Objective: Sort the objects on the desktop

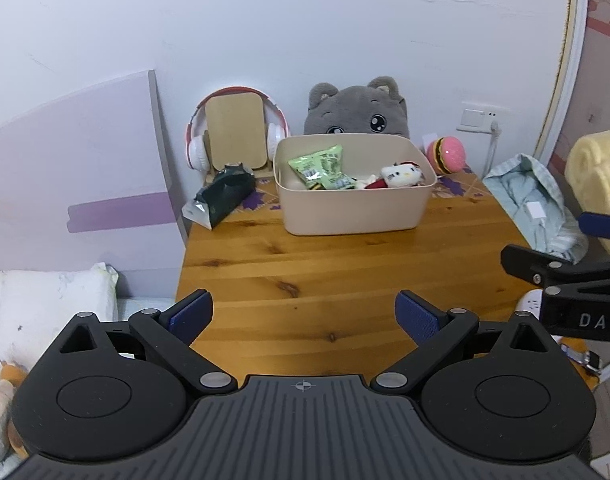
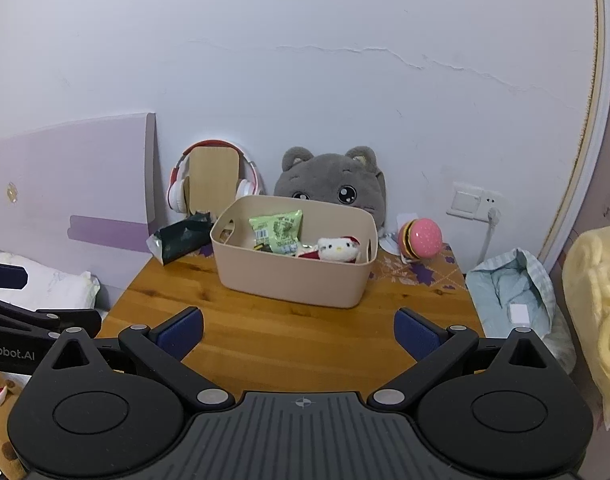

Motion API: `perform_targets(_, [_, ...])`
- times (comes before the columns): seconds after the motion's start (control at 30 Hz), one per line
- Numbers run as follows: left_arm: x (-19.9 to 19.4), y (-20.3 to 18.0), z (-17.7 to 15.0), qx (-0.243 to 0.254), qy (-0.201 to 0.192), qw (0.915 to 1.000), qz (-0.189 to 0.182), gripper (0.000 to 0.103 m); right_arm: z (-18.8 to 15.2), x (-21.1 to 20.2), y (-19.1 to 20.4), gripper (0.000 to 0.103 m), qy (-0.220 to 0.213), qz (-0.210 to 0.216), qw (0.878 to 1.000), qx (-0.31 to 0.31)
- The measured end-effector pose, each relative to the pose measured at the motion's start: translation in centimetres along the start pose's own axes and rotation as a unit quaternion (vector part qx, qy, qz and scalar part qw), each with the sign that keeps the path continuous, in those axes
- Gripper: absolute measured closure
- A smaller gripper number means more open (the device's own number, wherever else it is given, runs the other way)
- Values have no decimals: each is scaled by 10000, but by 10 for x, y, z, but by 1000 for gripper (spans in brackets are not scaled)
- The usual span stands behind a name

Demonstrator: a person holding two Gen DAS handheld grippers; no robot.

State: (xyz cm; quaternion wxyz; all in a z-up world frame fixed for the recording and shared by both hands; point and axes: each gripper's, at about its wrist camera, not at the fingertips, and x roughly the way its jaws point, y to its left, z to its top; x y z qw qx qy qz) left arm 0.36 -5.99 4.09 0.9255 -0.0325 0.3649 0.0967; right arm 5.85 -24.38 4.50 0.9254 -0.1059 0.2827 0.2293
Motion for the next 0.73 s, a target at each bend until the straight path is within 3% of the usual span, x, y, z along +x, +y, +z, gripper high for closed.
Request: perform_targets(0.73, [-12, -7, -15, -198, 322, 9989, -292, 3, -13, -21, -4, 0, 316, -3, 9990, 321])
